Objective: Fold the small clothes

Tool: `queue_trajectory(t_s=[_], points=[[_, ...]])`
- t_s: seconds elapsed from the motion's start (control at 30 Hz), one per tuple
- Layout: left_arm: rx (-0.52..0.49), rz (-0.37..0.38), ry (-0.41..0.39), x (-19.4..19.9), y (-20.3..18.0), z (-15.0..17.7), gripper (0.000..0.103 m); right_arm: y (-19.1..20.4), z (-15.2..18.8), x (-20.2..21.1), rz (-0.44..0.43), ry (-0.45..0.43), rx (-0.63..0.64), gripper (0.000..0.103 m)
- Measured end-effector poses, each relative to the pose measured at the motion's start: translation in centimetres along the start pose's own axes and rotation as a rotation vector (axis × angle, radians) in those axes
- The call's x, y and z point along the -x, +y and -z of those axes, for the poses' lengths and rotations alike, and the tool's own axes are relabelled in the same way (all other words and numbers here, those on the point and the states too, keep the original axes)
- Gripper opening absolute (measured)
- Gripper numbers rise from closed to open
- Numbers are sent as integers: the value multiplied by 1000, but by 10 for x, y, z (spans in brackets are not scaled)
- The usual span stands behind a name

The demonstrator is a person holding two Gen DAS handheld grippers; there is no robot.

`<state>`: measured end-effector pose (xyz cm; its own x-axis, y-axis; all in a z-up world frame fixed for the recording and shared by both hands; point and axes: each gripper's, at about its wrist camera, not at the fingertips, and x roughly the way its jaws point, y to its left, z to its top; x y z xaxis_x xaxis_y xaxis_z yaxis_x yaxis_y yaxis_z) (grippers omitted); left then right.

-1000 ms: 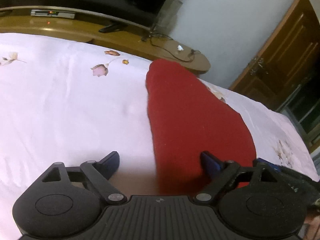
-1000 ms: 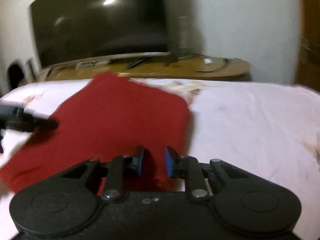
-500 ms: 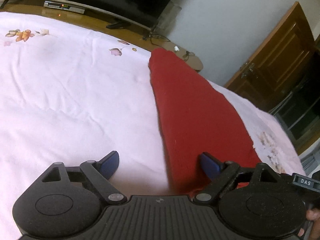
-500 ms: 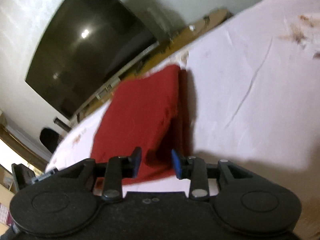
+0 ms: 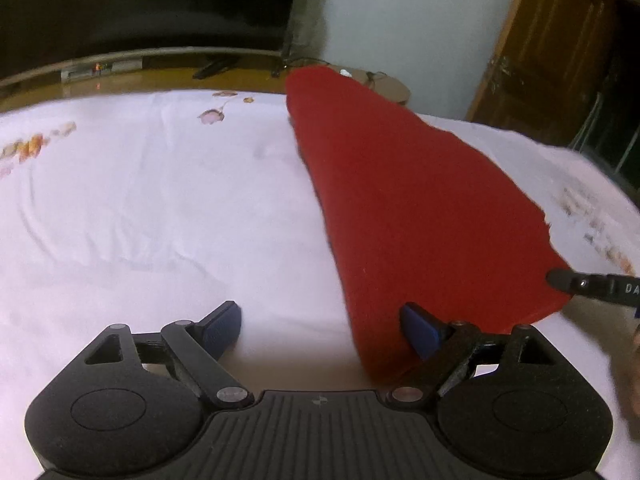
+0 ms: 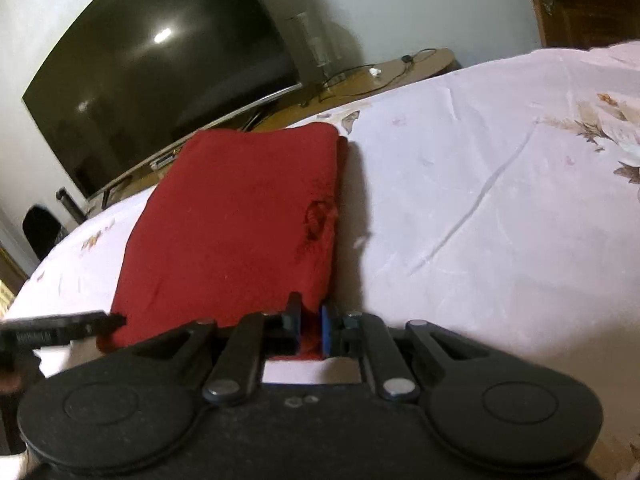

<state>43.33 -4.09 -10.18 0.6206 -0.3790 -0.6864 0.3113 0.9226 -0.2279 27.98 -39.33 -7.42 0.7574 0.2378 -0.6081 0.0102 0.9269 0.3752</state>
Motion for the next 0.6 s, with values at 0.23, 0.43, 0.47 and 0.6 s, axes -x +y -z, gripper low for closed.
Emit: queue_trajectory(t_s=[0.23, 0.43, 0.47, 0.6], points=[[10, 108, -101, 32, -9, -25, 83, 25, -10, 37, -5, -82, 83, 18], [-32, 79, -3, -12, -27, -3, 83, 77, -4, 5, -74, -3, 314, 19], [-33, 90, -29, -12, -24, 1, 83, 82, 1, -5, -56, 35, 362, 20], [-54, 91, -20, -11, -23, 0, 83, 64, 11, -16, -4, 65, 338, 16]])
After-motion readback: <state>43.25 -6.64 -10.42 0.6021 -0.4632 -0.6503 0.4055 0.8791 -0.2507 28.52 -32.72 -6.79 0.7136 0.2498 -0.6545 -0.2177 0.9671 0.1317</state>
